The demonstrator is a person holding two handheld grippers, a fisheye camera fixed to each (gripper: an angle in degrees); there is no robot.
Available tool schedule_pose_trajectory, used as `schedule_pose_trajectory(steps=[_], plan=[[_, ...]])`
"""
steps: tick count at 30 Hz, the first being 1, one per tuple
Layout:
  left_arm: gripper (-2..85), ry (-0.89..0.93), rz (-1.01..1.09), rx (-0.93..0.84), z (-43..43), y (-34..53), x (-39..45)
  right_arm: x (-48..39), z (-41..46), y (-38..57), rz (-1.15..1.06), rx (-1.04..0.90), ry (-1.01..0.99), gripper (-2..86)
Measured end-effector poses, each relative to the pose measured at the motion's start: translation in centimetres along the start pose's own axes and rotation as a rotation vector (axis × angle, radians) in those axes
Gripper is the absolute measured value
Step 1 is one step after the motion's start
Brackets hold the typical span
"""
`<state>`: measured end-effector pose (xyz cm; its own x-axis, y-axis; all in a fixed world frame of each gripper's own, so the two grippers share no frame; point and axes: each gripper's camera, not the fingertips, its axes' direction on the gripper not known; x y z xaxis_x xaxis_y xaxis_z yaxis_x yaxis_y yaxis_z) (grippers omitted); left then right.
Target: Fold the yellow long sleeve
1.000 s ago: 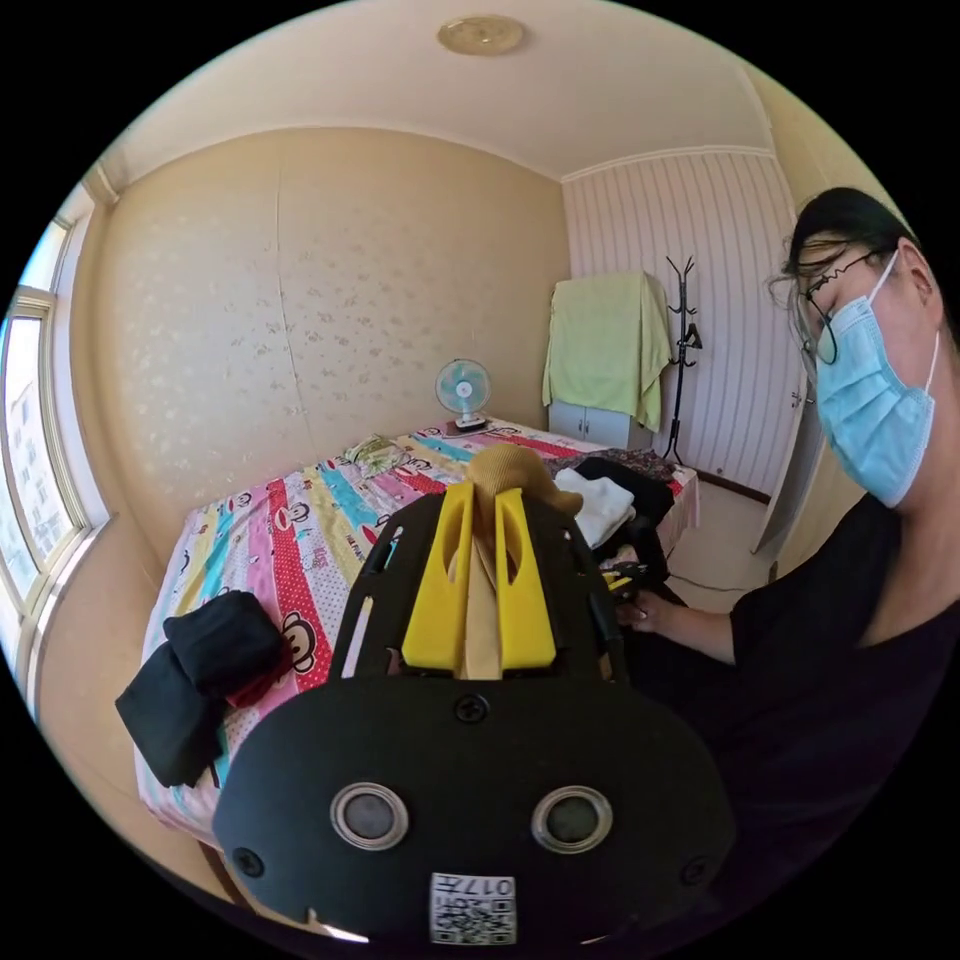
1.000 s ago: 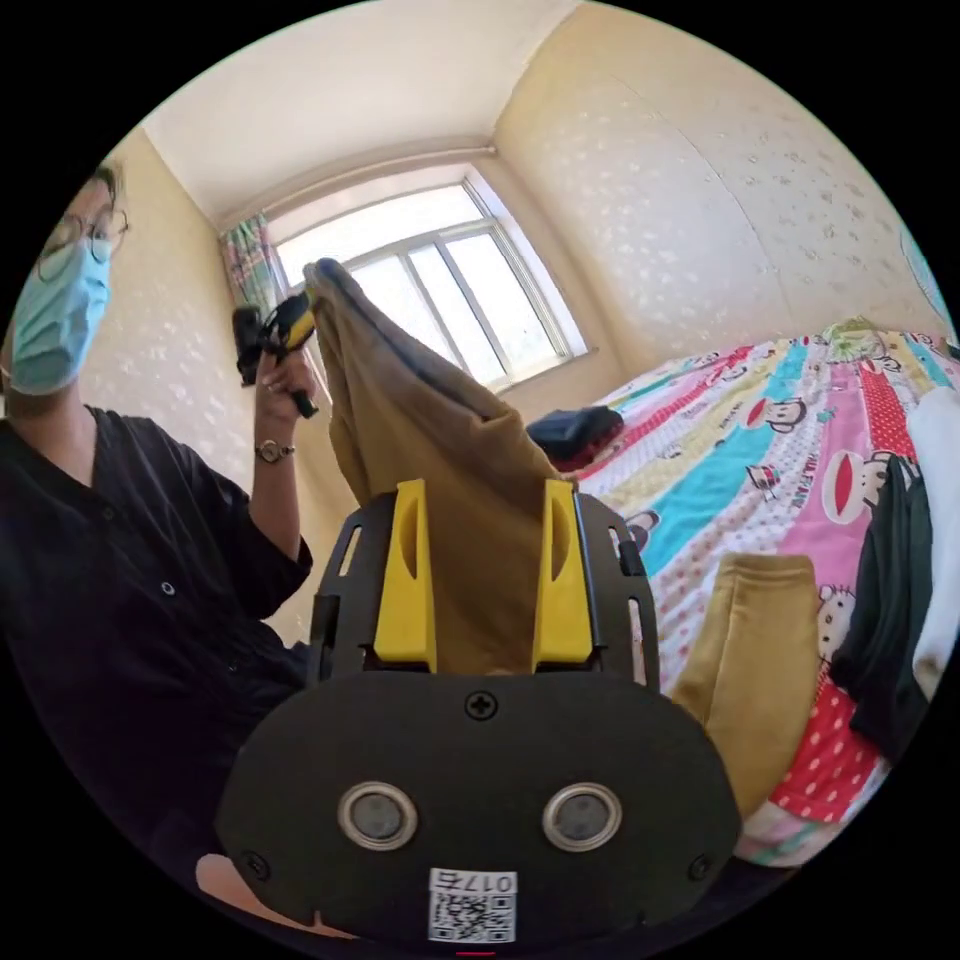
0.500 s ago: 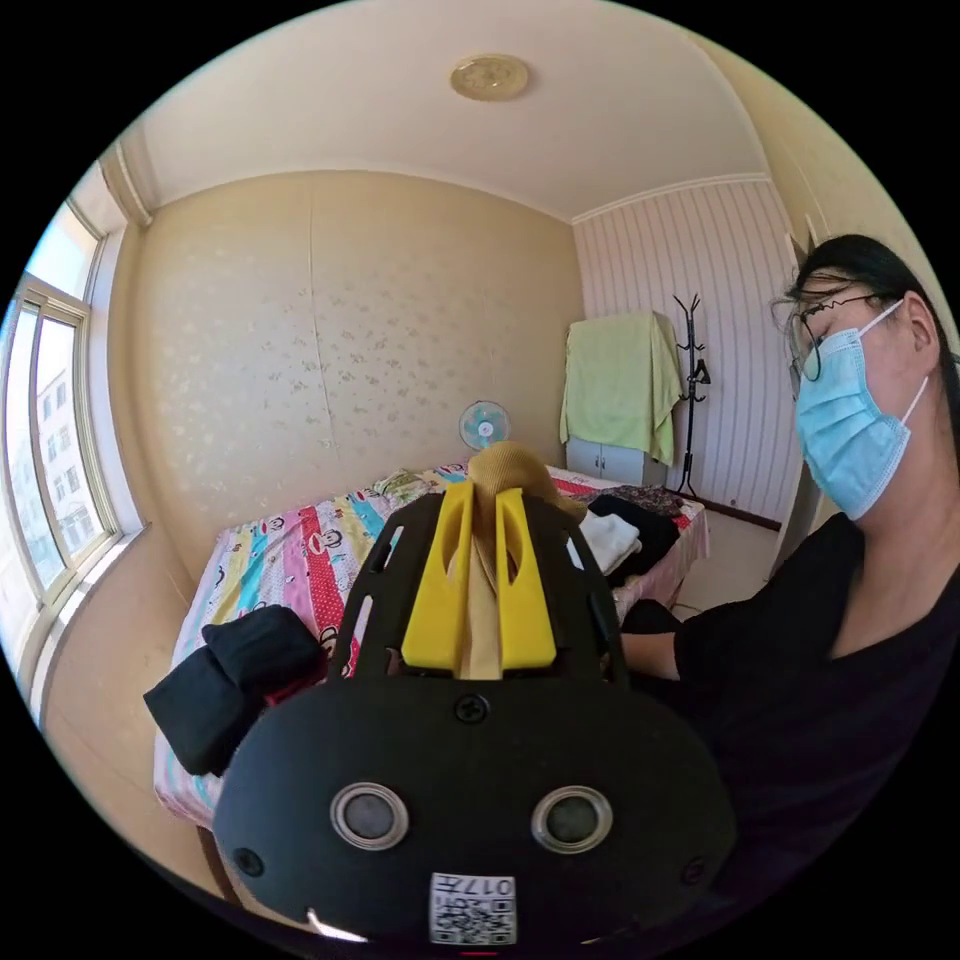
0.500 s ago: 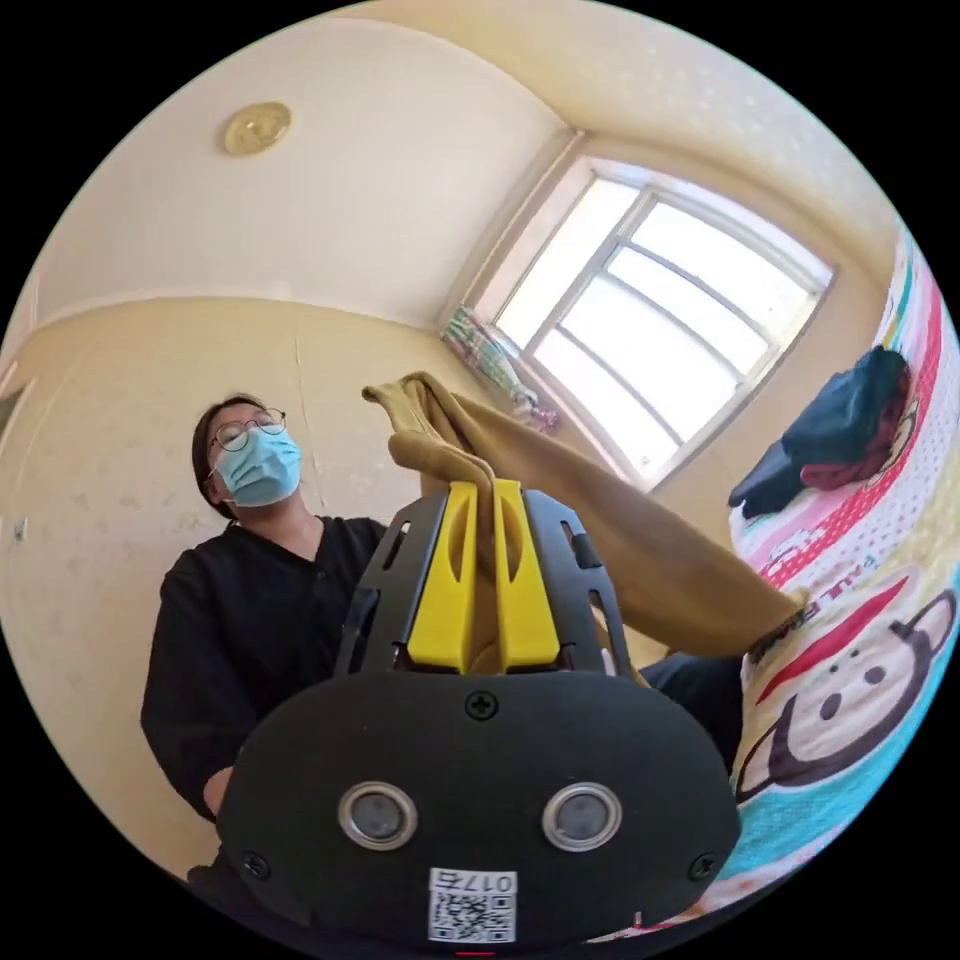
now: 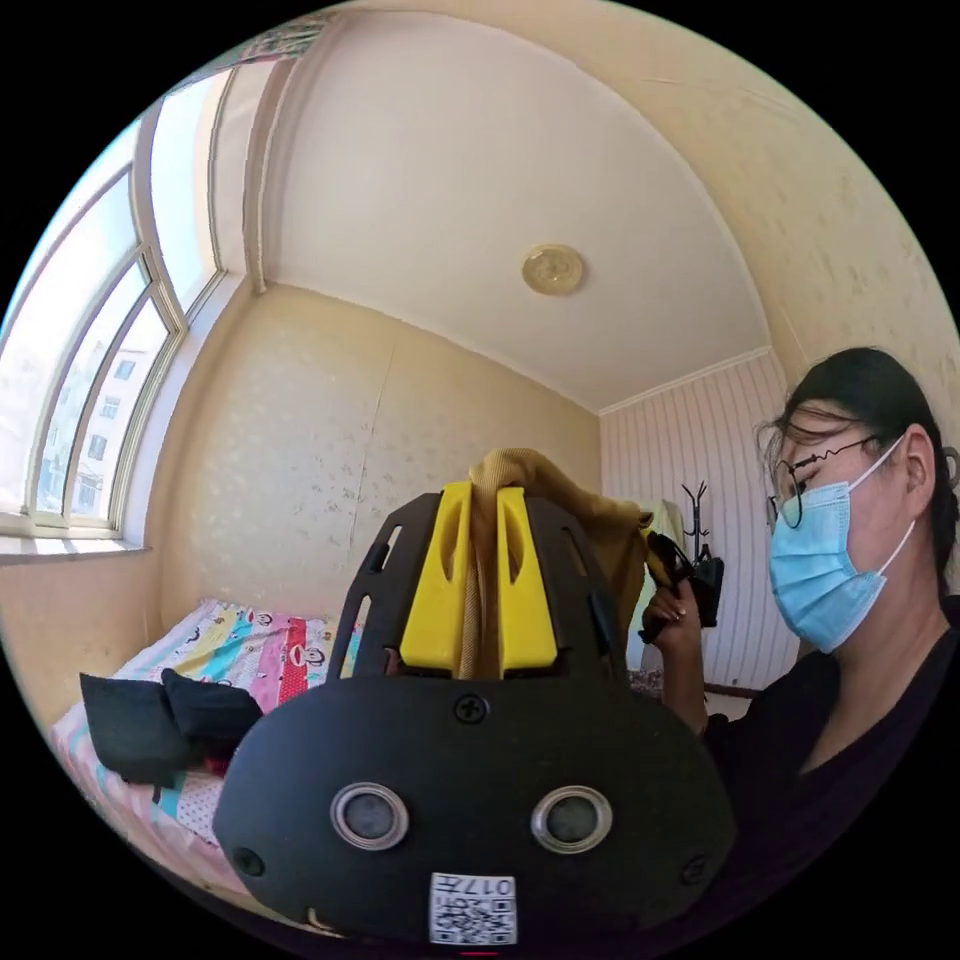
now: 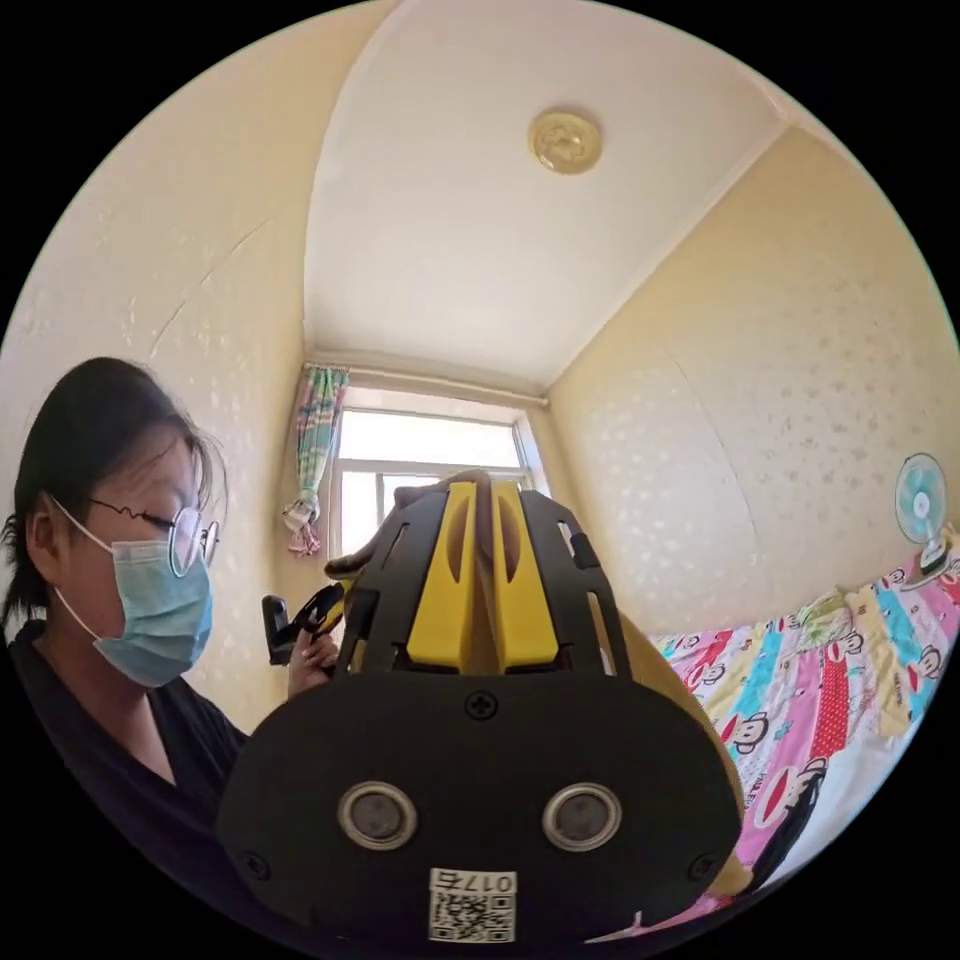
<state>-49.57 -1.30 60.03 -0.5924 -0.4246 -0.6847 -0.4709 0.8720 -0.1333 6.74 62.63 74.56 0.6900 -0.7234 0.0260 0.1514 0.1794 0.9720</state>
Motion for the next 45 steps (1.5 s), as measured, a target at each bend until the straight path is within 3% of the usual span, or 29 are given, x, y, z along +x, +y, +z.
schedule_pose_trajectory(steps=[5,8,11,14,16,17,19,25,30,34,38,42,45], plan=[[4.8,-0.081,-0.032,0.111,1.4,3.0,-0.8,-7.5,0.0,-0.1,-0.251,0.09,0.346,2.7],[4.8,-0.115,-0.027,0.088,5.2,4.5,-3.5,-6.1,3.3,0.1,-0.305,0.075,0.49,2.8],[4.9,-0.269,0.019,0.025,11.5,5.8,-7.4,-0.2,9.7,-0.5,-0.306,-0.08,0.558,2.9],[5.2,-0.396,0.02,-0.128,21.3,7.6,-14.2,9.7,19.6,-1.0,-0.273,-0.302,0.579,3.1],[6.4,-0.44,-0.042,-0.364,30.6,11.0,-22.5,19.5,29.0,1.6,-0.289,-0.532,0.66,3.2],[6.9,-0.445,-0.106,-0.446,32.6,12.4,-25.0,22.4,31.1,2.8,-0.265,-0.615,0.67,3.3],[9.2,-0.375,-0.408,-0.706,36.6,19.7,-33.2,31.7,34.9,8.4,-0.013,-0.922,0.662,3.9],[10.1,-0.346,-0.47,-0.994,31.6,37.5,-36.0,32.9,27.4,24.4,0.212,-1.181,0.543,8.1],[10.5,-0.411,-0.606,-0.973,21.8,44.4,-35.4,25.4,18.4,36.0,0.381,-1.402,0.474,11.6],[13.3,-0.575,-0.613,-0.953,16.1,44.6,-35.3,17.0,12.4,34.0,0.35,-1.248,0.569,12.7],[15.1,-0.581,-0.586,-1.139,16.9,47.3,-35.9,15.0,12.8,32.8,0.34,-1.324,0.668,13.3],[12.7,-0.613,-0.524,-1.307,20.0,49.3,-37.3,17.3,14.7,31.5,0.352,-1.411,0.616,6.7],[4.4,-0.333,-0.606,-1.365,20.6,47.6,-37.6,19.6,15.4,26.2,0.467,-1.423,0.455,3.7]])
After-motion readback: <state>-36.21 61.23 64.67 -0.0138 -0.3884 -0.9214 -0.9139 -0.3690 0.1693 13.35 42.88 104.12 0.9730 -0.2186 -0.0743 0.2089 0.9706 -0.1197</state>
